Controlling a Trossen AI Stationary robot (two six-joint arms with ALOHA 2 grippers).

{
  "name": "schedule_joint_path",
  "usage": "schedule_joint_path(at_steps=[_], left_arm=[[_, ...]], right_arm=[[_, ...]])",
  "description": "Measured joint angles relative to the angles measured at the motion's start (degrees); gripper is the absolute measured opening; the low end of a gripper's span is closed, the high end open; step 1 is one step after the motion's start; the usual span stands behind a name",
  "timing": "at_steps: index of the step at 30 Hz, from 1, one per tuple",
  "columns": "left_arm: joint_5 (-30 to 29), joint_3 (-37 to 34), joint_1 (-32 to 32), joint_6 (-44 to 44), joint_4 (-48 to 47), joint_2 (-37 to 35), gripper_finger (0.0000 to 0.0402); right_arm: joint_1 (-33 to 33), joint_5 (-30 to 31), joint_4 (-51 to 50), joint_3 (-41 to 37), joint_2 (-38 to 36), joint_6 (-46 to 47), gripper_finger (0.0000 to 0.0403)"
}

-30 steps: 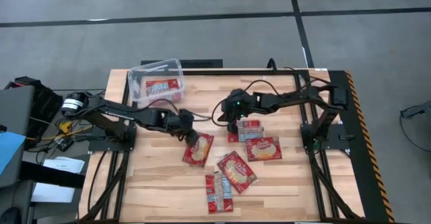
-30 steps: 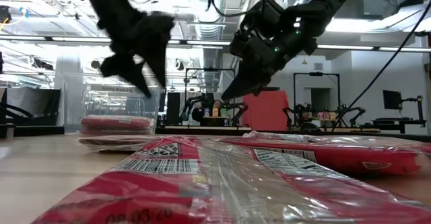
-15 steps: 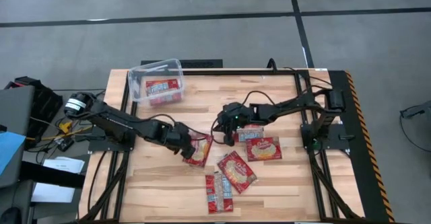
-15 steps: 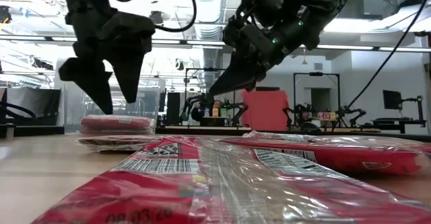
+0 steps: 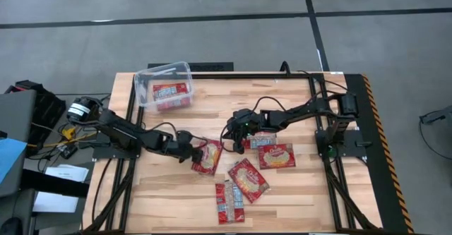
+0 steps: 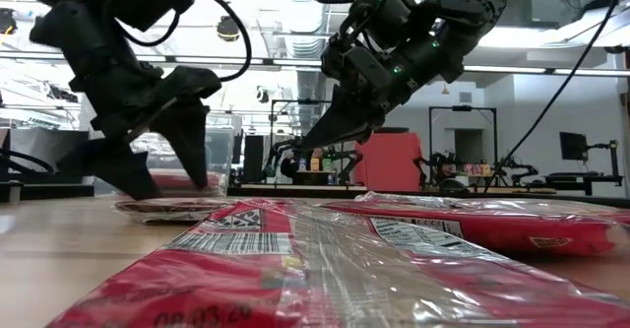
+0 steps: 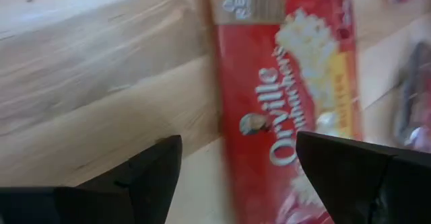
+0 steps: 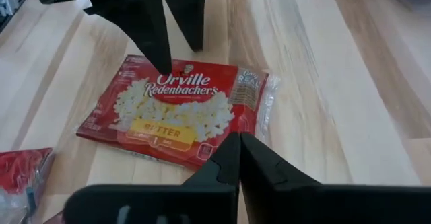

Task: Sort popcorn bags into baskets
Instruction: Put the red popcorn bag into the transparent bin

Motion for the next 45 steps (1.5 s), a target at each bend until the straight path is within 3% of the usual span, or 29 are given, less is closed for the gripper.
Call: schedule_joint_path(at_steps=[6, 12, 25, 37, 45], left_arm=[[0.15, -1.03, 0.00, -0.02, 2.62, 1.57, 0.0286], [1.93, -1.05, -0.12, 0.58, 13.91, 6.74, 0.0286], [5.52, -1.03, -0.72, -0.54, 24.24, 13.10, 0.0286], [8.85, -1.07, 0.26, 2.80, 25.09, 13.16, 0.0286], [8.28, -1.20, -0.10, 1.73, 26.55, 13.22, 0.0286]], right_arm=[[0.96, 0.04, 0.81, 0.00, 0.00, -0.23, 0.0017], [1.82, -0.15, 3.48, -0.02, 3.31, 1.79, 0.0032], [3.09, -5.09, 4.40, 0.00, 5.32, 2.62, 0.0023], [5.49, -17.42, 4.48, 0.17, 9.08, 1.46, 0.0011], [8.35, -10.27, 6.18, 0.20, 9.35, -1.30, 0.0018]])
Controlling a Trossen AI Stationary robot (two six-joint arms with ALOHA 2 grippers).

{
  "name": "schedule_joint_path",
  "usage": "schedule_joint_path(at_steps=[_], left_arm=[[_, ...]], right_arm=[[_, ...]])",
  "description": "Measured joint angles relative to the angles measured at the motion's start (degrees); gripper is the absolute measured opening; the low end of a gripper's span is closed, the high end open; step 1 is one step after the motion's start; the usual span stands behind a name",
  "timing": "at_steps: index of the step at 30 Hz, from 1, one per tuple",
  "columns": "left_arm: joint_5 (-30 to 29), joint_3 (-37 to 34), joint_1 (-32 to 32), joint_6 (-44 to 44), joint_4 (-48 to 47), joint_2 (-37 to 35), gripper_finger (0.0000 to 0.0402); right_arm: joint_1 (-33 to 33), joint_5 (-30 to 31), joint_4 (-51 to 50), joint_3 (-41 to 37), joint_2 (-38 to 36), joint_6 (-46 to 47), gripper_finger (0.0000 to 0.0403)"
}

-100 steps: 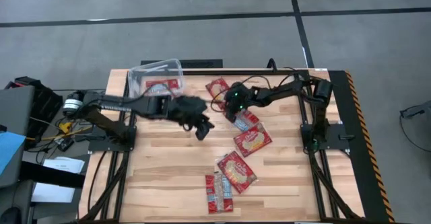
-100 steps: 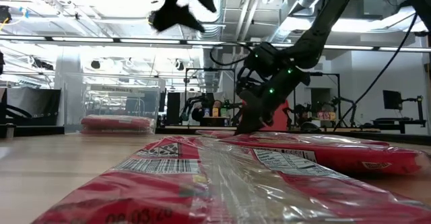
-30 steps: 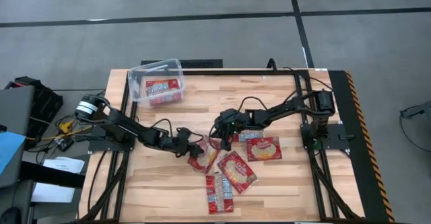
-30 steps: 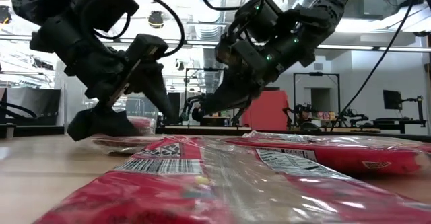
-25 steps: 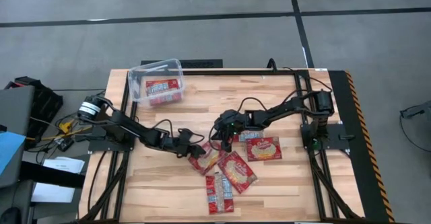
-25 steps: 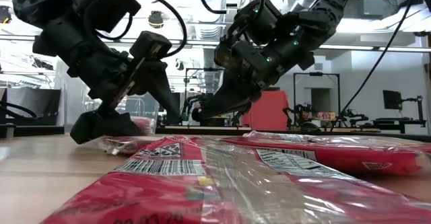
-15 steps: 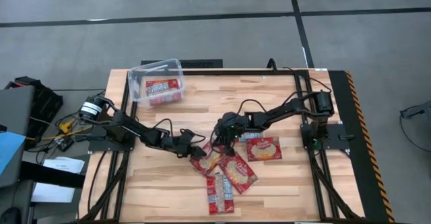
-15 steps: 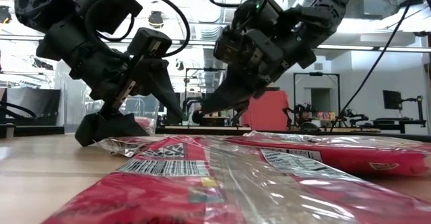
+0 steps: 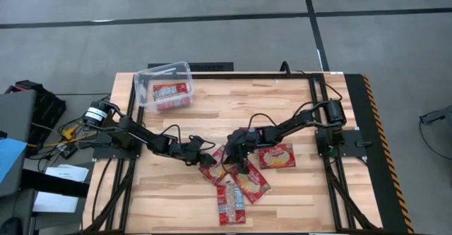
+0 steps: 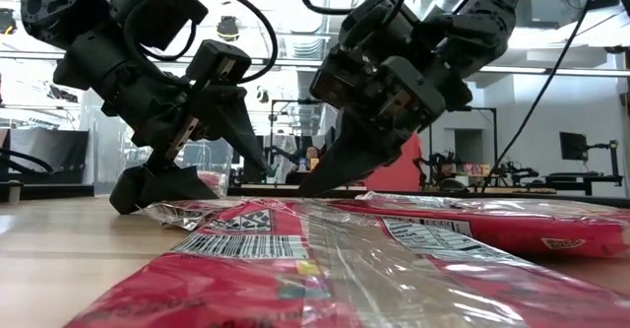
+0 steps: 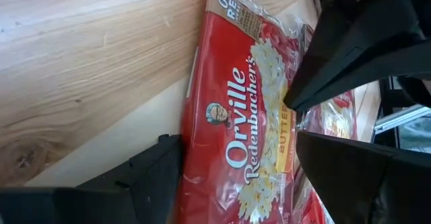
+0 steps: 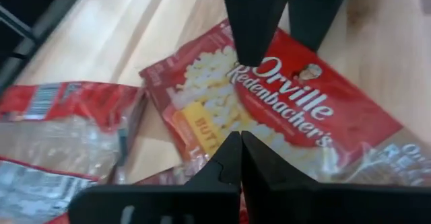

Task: Sort popcorn bags into baskets
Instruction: Put the red popcorn bag into the transparent bin

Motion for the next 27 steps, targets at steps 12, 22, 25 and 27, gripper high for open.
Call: schedule_joint_path(at_steps=[12, 22, 25, 27], left_arm=[[2.31, 0.02, -0.23, 3.53, 0.70, 0.00, 0.0286], [3.85, 0.00, -0.20, 3.63, 1.54, 0.00, 0.0286], [4.54, 0.00, -0.16, 4.05, 1.56, 0.00, 0.0286], [5.03, 0.00, -0.16, 4.67, 1.58, 0.00, 0.0286]], right_arm=[[-0.26, 3.33, 0.34, 3.04, 5.46, -1.42, 0.0023], [-1.23, 4.69, -5.68, 11.48, 9.09, -2.26, 0.0020], [-2.30, 5.55, -8.44, 12.39, 8.79, -3.62, 0.0026], [-3.02, 6.01, -9.18, 12.41, 8.59, -4.67, 0.0025]])
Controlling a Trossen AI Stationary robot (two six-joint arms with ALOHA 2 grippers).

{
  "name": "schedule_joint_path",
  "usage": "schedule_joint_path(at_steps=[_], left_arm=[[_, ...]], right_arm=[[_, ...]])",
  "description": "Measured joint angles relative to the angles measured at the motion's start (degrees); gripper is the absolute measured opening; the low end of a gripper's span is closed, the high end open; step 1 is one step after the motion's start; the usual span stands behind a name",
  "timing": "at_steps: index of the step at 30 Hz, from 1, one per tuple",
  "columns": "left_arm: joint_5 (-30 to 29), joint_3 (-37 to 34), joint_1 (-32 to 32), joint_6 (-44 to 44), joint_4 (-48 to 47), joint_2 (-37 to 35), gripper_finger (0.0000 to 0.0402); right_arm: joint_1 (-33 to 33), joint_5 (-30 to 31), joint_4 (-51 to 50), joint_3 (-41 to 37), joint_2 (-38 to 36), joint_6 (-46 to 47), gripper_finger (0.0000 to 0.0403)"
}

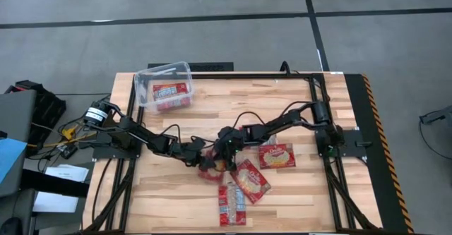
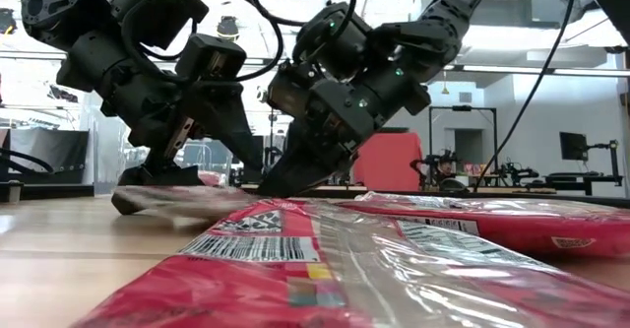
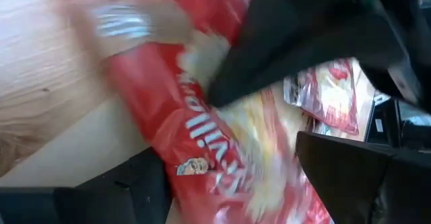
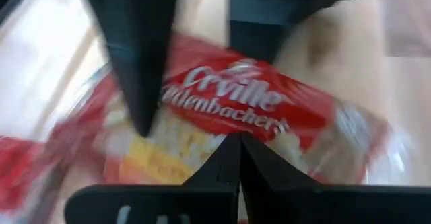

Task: Sort popcorn bags into baskets
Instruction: Put the red popcorn bag into the transparent bin

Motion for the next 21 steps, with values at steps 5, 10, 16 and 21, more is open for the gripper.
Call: schedule_joint_path(at_steps=[5, 10, 16, 21], left_arm=[[0.95, 0.06, -0.02, 1.12, -0.34, 0.00, 0.0286], [-0.29, 0.15, -0.10, 0.57, -1.18, 0.00, 0.0265], [-4.77, 0.17, -0.17, -1.91, -1.05, 0.02, 0.0187], [-9.51, 0.19, -0.22, -3.84, -1.84, 0.02, 0.0124]], right_arm=[[-1.43, -0.20, -0.39, 0.04, 0.00, -0.23, 0.0015], [-1.46, -0.39, -0.77, -0.01, -0.72, 0.38, 0.0025], [-1.83, 0.79, -5.32, -0.29, -5.02, -0.74, 0.0023], [-2.53, 0.83, -8.86, -0.15, -9.69, -2.00, 0.0013]])
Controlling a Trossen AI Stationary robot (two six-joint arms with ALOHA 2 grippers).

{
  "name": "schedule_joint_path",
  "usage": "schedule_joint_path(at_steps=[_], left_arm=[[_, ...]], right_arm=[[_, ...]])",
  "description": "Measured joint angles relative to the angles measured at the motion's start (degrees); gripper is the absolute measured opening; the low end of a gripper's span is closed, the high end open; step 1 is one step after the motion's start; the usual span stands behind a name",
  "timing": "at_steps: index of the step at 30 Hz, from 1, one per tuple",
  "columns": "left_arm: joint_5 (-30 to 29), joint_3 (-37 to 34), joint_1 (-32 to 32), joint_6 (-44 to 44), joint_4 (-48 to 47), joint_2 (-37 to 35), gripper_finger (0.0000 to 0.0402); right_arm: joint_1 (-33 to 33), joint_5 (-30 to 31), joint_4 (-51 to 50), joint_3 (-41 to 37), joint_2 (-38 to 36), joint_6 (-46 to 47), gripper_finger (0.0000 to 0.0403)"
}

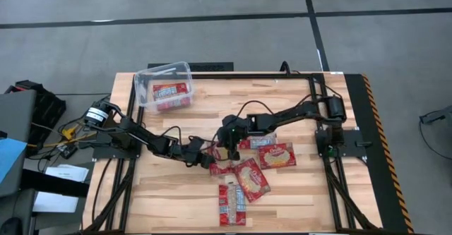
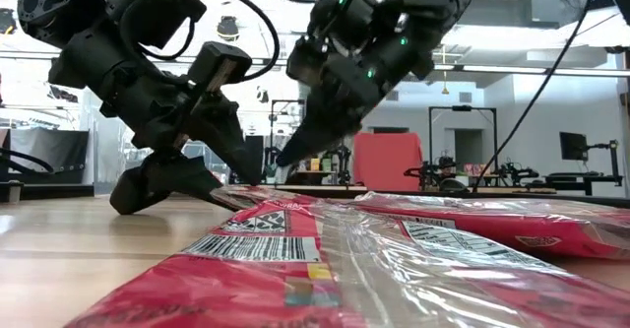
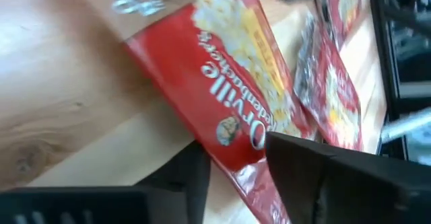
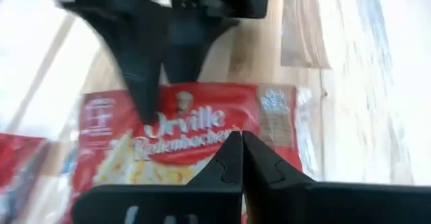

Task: Sort popcorn bags into baskets
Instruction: Put the red popcorn bag into the transparent bin

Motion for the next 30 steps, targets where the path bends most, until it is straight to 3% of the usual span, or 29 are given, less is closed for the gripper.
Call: schedule_joint_path(at_steps=[10, 16, 21, 30], left_arm=[[-3.24, -0.11, 0.07, -2.54, 1.41, -0.02, 0.0009], [-3.61, 2.17, 0.12, -1.81, 1.35, -0.31, 0.0003], [-3.17, 4.99, 0.54, 0.10, 0.30, -3.01, 0.0002], [-0.01, 10.73, 5.53, 8.29, -15.87, -14.59, 0.0000]], right_arm=[[0.54, 2.44, -9.67, -0.02, -5.15, -0.03, 0.0028], [-0.09, 2.76, -16.49, -0.02, -12.10, -1.68, 0.0012], [-1.10, 8.10, -23.98, 0.00, -20.51, -5.35, 0.0025], [-6.65, 14.07, -33.61, 0.04, -33.26, -7.65, 0.0029]])
